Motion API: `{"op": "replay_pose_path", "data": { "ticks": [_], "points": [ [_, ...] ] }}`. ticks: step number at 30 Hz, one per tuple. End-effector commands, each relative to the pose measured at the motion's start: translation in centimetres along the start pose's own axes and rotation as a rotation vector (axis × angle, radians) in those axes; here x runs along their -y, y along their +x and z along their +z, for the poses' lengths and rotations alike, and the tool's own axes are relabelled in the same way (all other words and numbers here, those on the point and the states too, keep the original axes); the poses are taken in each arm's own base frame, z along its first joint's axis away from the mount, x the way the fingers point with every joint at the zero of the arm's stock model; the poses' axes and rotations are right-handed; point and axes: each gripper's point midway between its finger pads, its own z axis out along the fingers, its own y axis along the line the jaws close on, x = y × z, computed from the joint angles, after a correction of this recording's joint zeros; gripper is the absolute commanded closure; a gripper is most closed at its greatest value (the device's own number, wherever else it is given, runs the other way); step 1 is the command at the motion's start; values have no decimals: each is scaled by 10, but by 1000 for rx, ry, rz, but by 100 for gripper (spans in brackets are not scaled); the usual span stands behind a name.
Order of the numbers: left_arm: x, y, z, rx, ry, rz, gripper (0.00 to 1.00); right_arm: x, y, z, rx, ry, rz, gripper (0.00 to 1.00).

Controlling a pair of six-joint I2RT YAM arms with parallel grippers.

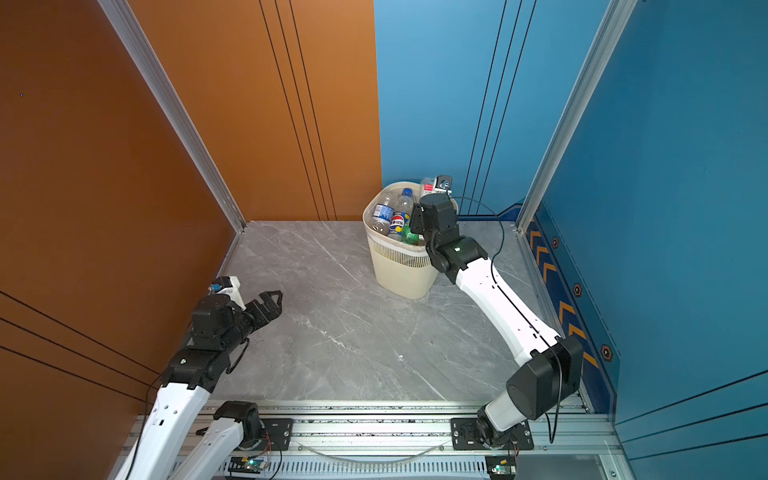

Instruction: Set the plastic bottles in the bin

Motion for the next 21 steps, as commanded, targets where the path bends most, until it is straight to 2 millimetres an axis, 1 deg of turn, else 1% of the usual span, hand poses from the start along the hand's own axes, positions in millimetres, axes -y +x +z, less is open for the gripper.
{"op": "replay_pose_path", "data": {
  "ticks": [1,2,4,9,12,13,15,16,18,20,21],
  "points": [
    [1,-6,-1,14,4,-3,2,5,-7,5,19,8,42,3],
    [1,-6,-1,13,3,-3,2,7,-6,6,15,17,40,1],
    [2,-7,0,15,2,1,2,16,-10,3,17,47,42,1],
    [3,-9,1,18,4,0,3,35,-25,-14,36,67,68,1],
    [4,-10,3,18,8,-1,2,48,-30,-28,34,65,90,1],
    [4,-11,4,22,10,0,2,53,-29,-33,31,62,98,0],
    [5,-14,4,29,8,3,2,63,-30,-48,35,55,110,0],
    [5,-16,5,35,7,11,2,69,-27,-57,32,52,113,0],
    [4,-19,5,50,-3,28,2,78,-12,-70,4,42,101,0],
    [2,-24,6,74,-14,53,2,89,11,-86,-23,44,64,1],
    [0,-27,7,91,-24,69,2,97,27,-95,-39,54,36,0]
  ]
}}
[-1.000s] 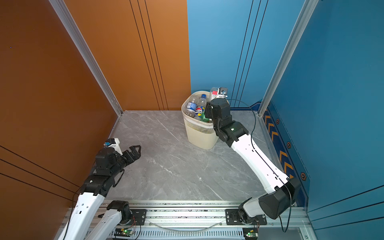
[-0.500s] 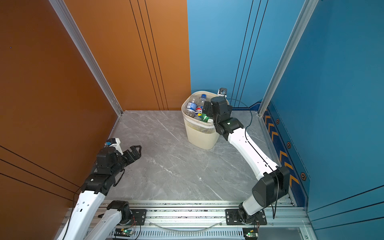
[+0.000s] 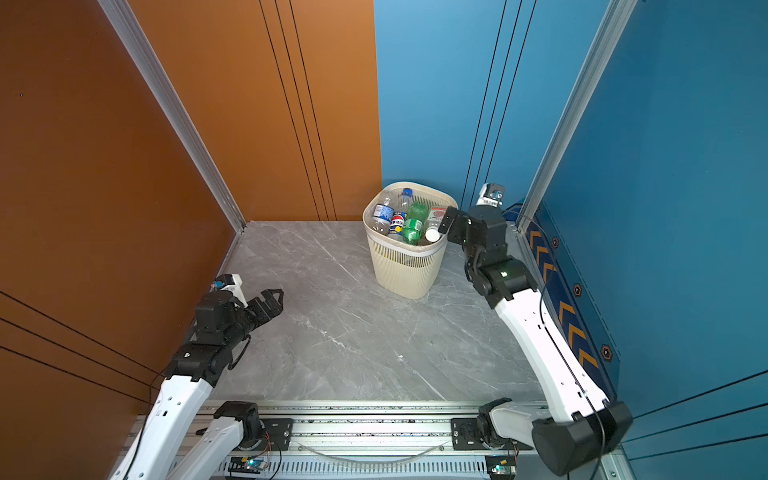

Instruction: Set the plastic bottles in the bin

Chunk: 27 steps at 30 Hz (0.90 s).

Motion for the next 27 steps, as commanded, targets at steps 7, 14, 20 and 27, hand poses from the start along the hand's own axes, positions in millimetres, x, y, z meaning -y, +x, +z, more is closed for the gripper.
{"op": "replay_pose_path", "data": {
  "ticks": [7,14,20,27],
  "points": [
    [-49,-37,10,369,-258,212,2,84,159,-37,-56,96,-284,1],
    [-83,-11,41,453,-369,405,2,120,204,-10,10,199,-361,1],
    [-94,-6,87,378,-274,432,2,135,227,36,-11,164,-308,0],
    [-71,15,150,266,-117,516,2,138,247,79,-47,75,-297,0]
  ]
}}
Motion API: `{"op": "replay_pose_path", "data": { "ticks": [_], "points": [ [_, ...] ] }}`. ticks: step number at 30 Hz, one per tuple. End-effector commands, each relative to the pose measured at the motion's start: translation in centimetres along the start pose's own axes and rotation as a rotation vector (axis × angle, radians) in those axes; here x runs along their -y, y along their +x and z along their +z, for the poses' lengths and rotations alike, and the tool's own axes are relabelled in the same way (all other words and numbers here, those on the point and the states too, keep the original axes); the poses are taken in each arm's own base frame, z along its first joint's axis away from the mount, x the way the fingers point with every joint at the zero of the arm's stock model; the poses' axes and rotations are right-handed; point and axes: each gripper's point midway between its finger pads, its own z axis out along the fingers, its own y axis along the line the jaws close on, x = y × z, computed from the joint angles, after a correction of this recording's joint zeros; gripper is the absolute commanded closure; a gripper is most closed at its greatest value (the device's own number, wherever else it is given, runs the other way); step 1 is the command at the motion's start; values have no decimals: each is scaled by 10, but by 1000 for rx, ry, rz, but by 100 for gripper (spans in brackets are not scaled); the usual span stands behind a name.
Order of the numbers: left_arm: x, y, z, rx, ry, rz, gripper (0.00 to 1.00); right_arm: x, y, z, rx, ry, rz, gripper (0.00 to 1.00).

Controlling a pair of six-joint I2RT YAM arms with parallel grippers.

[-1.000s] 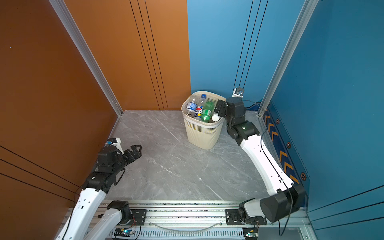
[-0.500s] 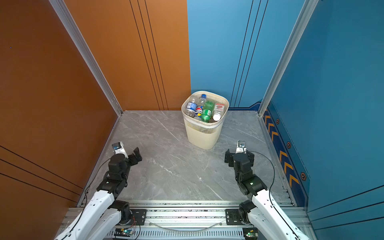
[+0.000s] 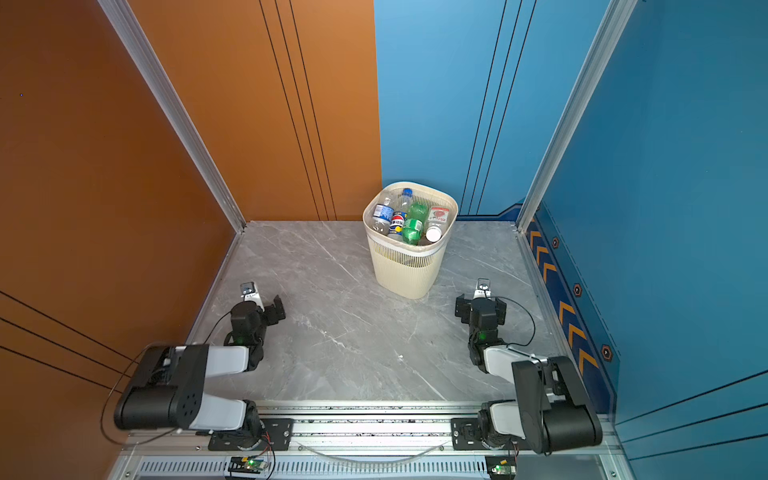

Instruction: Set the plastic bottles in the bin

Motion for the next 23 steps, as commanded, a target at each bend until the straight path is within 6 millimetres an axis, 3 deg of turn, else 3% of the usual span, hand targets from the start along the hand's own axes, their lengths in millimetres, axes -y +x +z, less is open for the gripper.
{"op": "replay_pose_path", "data": {
  "ticks": [1,7,23],
  "points": [
    [31,-21,6,45,121,60,2,-18,-24,15,106,-117,19,1],
    [36,-24,13,31,109,91,2,-10,-22,27,84,-60,43,1],
    [37,-23,12,41,102,100,2,-10,-20,28,63,-69,45,0]
  ]
}}
